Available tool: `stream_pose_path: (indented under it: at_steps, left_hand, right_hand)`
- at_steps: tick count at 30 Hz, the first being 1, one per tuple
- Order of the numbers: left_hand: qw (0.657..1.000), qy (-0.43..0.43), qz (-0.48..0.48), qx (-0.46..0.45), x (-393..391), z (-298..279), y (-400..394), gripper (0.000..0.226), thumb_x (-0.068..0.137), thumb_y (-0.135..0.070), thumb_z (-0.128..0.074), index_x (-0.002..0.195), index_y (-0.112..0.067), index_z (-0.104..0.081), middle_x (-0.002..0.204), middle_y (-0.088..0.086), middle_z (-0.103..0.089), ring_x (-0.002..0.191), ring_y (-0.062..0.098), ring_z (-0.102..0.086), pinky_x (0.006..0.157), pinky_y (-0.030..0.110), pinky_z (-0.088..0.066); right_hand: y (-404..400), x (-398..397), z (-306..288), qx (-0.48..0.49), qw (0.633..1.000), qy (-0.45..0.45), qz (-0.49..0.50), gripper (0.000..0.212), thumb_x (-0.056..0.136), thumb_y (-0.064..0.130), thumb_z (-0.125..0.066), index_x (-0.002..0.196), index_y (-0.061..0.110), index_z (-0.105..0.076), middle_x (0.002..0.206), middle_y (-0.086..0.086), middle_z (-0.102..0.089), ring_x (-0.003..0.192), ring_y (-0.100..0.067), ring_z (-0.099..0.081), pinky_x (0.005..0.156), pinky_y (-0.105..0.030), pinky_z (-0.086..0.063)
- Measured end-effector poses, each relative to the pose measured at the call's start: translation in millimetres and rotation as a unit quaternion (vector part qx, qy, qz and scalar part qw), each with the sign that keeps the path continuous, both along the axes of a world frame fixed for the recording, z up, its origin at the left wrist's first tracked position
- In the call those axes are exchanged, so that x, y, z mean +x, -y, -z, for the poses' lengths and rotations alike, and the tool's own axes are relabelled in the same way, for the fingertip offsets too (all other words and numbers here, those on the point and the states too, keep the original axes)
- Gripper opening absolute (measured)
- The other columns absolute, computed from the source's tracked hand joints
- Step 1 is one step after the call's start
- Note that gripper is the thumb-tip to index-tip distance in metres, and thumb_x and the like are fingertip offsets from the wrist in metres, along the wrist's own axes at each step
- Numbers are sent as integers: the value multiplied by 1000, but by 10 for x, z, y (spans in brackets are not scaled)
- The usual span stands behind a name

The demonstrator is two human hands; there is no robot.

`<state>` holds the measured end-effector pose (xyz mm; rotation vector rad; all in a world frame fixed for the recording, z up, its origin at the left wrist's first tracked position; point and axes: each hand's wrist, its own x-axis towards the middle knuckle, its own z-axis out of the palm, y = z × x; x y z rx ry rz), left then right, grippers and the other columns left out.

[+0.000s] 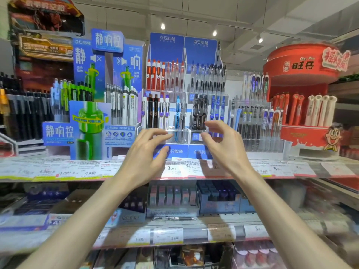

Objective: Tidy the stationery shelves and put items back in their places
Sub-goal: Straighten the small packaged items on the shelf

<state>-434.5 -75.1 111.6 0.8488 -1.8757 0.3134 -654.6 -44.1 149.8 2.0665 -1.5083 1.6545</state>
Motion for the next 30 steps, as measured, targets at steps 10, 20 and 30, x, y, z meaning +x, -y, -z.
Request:
stream_pose_path:
  at_steps: [10,20,30]
  left_hand:
    - [990,-141,15,-14,200,835,-666,17,91,-12,-60,105,-11,-69,99,-3,-61,92,13,-62,82,21,-46]
    - [981,-24,-47,188,218,1790,-449,19,94,-29,-53,109,-27,-64,104,-19,-56,99,2,-55,85,26,-46]
    - [969,90,-82,213,87,1713,-153,25,98,-23,-50,117,-23,-65,112,-12,-61,107,9,-53,92,27,-44]
  right_hand:
    - [-343,-167,1089,-100,990,-103,-1,24,93,15,-67,116,11,-69,122,1,-65,116,-15,-60,101,-31,-47]
    - [-204,-453,1979,7,995,-100,12,11,89,11,-69,99,18,-68,99,8,-63,92,-14,-61,79,-40,-53]
    - [400,-257,1714,284,946,-155,-12,7,86,31,-72,88,27,-78,81,13,-71,81,-6,-66,72,-22,-46]
